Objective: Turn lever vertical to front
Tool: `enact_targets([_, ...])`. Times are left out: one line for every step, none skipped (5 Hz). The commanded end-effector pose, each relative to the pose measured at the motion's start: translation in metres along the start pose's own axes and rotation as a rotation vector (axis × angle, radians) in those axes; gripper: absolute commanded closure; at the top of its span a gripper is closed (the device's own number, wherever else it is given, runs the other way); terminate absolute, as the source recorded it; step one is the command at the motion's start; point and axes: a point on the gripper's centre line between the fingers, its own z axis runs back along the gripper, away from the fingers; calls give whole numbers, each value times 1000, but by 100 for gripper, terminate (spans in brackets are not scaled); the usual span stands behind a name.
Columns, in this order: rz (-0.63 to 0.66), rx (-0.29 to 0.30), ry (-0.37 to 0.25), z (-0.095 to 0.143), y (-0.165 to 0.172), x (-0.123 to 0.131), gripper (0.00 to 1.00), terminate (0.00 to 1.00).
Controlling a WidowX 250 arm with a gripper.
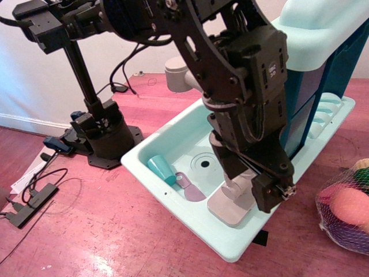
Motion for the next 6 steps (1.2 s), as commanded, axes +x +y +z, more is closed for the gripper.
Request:
enact_targets([0, 0, 0, 0, 0, 0, 0, 0])
enact_targets([-3, -11, 10, -11, 6, -7, 0, 0])
enact_targets([-1, -15, 21, -19, 17, -13, 0, 0])
enact_targets([8, -25, 22, -26, 31, -20, 0, 0])
enact_targets([30, -36, 13, -27, 51, -27, 0, 0])
enact_targets([43, -31, 2, -28, 68, -30, 0, 0])
